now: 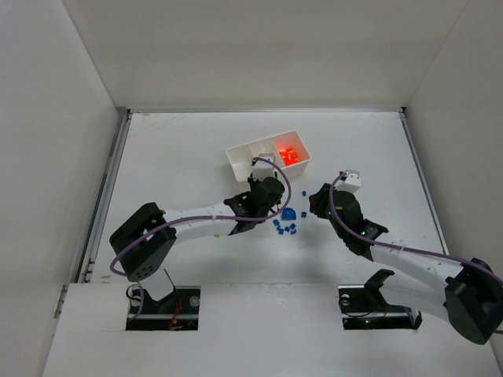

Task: Sort the legos into containers by color

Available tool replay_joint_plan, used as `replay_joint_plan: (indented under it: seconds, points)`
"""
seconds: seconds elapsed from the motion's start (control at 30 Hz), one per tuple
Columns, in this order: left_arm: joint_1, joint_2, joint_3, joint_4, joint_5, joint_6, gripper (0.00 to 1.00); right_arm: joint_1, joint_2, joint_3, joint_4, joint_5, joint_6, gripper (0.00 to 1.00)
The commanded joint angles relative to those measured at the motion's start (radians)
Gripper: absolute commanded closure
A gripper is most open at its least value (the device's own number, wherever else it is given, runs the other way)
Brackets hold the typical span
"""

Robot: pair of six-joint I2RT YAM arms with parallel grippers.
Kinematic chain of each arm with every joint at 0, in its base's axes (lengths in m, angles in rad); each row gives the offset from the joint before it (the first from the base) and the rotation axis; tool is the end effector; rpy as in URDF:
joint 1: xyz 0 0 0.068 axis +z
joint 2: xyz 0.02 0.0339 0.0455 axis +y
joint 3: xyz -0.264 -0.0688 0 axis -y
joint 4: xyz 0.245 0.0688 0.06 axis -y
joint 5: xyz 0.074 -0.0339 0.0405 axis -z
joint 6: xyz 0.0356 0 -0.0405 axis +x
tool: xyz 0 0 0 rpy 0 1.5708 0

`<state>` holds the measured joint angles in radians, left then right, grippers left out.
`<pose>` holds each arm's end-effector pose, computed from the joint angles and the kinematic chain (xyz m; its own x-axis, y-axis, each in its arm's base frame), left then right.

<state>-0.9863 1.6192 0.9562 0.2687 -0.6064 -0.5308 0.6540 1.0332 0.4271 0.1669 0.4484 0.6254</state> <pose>0.2145 -0.2875 0.2340 -0.3827 -0.1754 -0.9071 0.2333 0.9316 -0.2786 0.1811 0.1194 0.2049 -0.4122 0.3487 -0.8417 0.0056 0.9248 0.3804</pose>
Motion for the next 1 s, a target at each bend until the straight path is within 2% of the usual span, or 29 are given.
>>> replay_joint_plan:
  seconds: [0.0, 0.13, 0.27, 0.57, 0.97]
  points:
    - [0.004, -0.005, -0.049, -0.091, 0.006, -0.052, 0.74, -0.001, -0.013, 0.002, 0.036, 0.004, -0.001, 0.58]
    - [0.01, 0.01, -0.123, -0.03, 0.115, -0.057, 0.67, 0.0, 0.005, 0.006, 0.04, 0.004, 0.002, 0.58]
    - [0.011, 0.033, -0.163, 0.05, 0.168, -0.035, 0.64, 0.0, 0.004, 0.009, 0.036, 0.015, -0.003, 0.58]
    - [0.039, 0.133, -0.125, 0.056, 0.171, 0.078, 0.63, 0.0, 0.021, 0.009, 0.04, 0.01, 0.0, 0.58]
    - [0.065, 0.183, -0.103, 0.055, 0.148, 0.137, 0.64, 0.0, 0.03, 0.012, 0.043, 0.012, -0.003, 0.58]
